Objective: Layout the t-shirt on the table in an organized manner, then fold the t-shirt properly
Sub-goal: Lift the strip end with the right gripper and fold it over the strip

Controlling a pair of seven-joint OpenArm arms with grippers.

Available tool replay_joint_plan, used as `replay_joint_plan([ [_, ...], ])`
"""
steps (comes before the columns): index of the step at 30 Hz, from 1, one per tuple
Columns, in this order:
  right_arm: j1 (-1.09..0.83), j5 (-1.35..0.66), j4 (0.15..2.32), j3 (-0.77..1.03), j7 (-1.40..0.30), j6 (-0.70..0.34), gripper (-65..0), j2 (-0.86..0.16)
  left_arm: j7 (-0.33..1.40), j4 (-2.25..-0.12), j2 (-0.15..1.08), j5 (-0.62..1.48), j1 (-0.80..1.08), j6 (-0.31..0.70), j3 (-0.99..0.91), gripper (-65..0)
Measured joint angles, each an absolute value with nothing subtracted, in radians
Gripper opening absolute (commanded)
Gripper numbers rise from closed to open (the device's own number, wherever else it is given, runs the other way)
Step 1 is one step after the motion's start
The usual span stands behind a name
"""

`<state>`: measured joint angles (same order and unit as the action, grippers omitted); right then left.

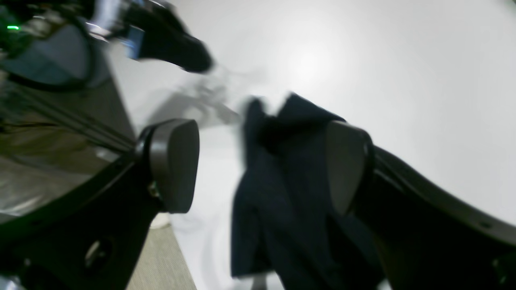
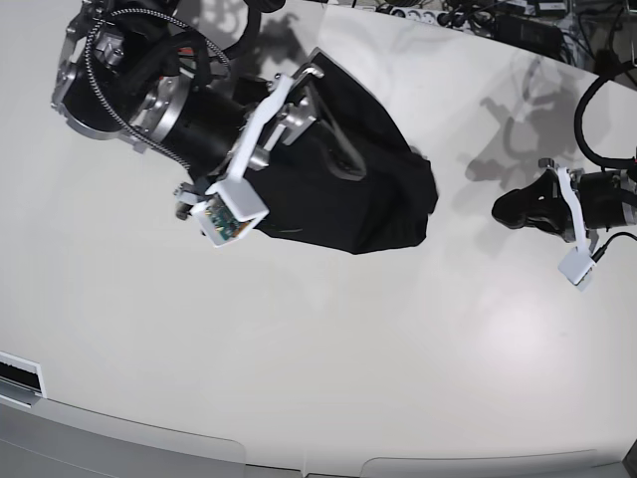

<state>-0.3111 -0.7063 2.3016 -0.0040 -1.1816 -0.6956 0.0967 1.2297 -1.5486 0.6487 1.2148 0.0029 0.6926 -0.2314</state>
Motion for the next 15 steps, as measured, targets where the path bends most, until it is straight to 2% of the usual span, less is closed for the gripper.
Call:
replay_joint_plan([
  [6, -0.328, -0.731, 2.275, 0.011, -1.185, -0.696, -15.7, 0.064, 1.230, -1.549, 0.649, 1.242, 0.003, 0.693, -0.231, -65.0],
  [15, -0.344, -0.669, 2.218, -0.116, -1.186, -0.693, -15.7, 0.014, 1.230, -1.549, 0.649, 1.250, 0.003, 0.693, -0.231, -65.0],
])
